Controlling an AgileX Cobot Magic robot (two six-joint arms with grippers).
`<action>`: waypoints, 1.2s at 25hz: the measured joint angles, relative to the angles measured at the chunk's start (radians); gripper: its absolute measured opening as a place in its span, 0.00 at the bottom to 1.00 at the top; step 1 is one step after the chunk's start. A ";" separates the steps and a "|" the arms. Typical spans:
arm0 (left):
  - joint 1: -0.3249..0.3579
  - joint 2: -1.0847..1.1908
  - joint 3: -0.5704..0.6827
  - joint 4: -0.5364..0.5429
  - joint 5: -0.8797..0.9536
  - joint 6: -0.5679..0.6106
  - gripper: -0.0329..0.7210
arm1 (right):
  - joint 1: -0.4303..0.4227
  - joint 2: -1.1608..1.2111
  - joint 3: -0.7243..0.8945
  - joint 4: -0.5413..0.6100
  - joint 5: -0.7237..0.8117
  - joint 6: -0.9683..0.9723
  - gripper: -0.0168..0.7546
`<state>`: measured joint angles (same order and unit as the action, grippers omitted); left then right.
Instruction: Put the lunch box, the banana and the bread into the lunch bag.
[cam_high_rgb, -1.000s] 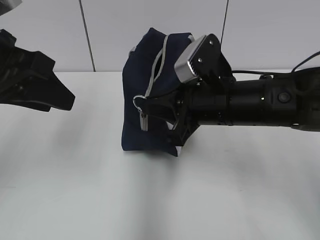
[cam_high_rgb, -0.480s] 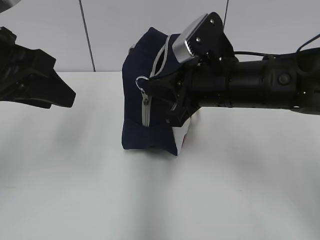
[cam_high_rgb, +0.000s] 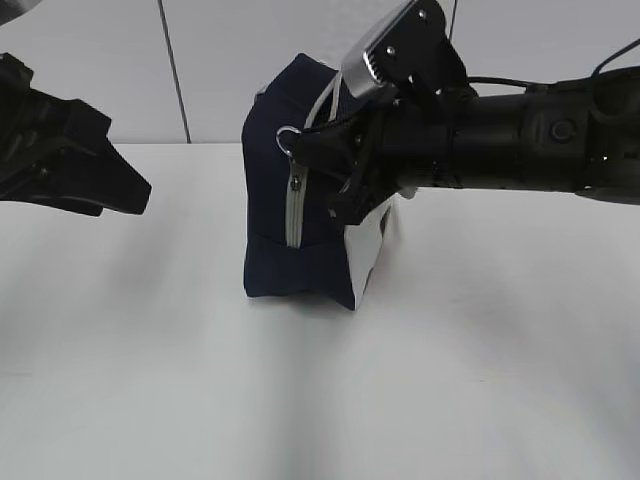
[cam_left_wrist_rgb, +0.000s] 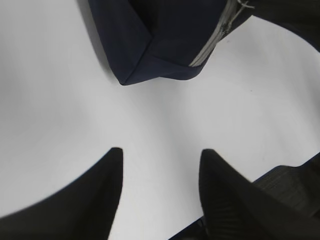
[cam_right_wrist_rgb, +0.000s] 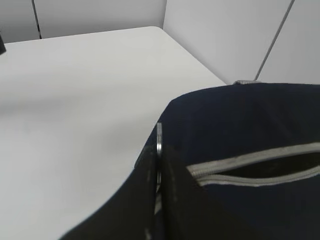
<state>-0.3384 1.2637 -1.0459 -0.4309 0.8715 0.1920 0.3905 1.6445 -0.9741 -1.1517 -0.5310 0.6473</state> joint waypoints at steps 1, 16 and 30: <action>0.000 0.000 0.000 0.000 -0.002 0.001 0.52 | -0.002 0.000 -0.005 0.000 0.002 0.000 0.00; 0.000 0.080 0.000 -0.025 -0.062 0.048 0.52 | -0.038 0.000 -0.061 0.045 0.041 -0.014 0.00; 0.000 0.120 0.000 -0.131 -0.141 0.183 0.52 | -0.059 0.008 -0.116 0.116 0.064 -0.022 0.00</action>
<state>-0.3384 1.3837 -1.0459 -0.5622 0.7306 0.3751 0.3312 1.6522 -1.0906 -1.0352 -0.4668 0.6251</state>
